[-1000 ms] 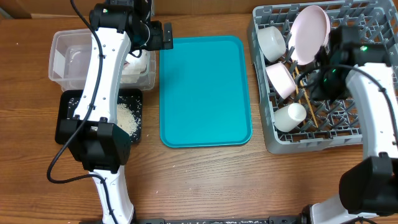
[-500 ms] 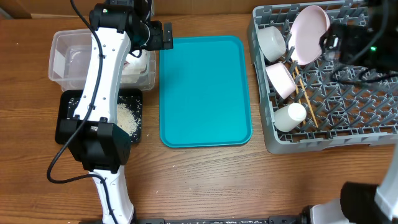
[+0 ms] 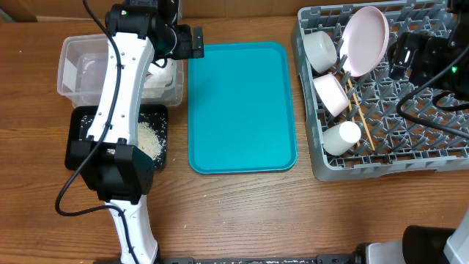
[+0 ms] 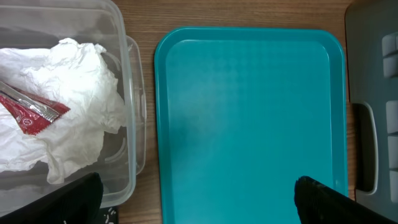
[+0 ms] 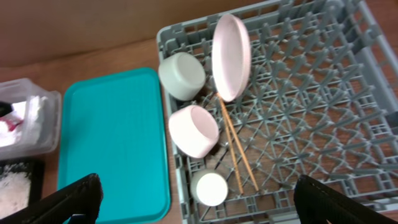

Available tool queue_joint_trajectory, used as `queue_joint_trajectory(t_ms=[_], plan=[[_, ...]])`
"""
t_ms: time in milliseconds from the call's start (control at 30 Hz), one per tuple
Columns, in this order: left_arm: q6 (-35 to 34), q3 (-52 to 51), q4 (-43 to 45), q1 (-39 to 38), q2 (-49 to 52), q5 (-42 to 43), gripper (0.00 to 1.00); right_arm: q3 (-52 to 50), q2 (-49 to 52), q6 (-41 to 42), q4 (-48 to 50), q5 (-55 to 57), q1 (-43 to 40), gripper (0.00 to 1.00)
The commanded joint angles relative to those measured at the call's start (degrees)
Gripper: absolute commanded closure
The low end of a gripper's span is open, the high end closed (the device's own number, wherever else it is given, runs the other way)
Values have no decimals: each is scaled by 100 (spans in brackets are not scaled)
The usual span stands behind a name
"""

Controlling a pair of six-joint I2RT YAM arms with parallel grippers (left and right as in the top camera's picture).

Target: Sort waste into correct bins and load items into the dishwasher

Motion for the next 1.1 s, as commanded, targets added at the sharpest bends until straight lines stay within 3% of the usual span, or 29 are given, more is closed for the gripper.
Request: queue_joint_trajectory(t_ms=[0, 200, 700, 867, 1067], plan=[[-35, 142, 7, -17, -57, 7, 0, -188, -433, 20, 328, 372, -44, 0], [-35, 142, 7, -17, -57, 7, 0, -2328, -1700, 22, 2061, 214, -42, 0], [-35, 142, 7, -17, -57, 7, 0, -10502, -6645, 44, 7438, -601, 348, 0], [-35, 142, 4, -17, -57, 7, 0, -12233, -7766, 70, 8800, -601, 573, 0], [-35, 142, 7, -17, -57, 7, 0, -13420, -8489, 323, 9829, -509, 710, 0]])
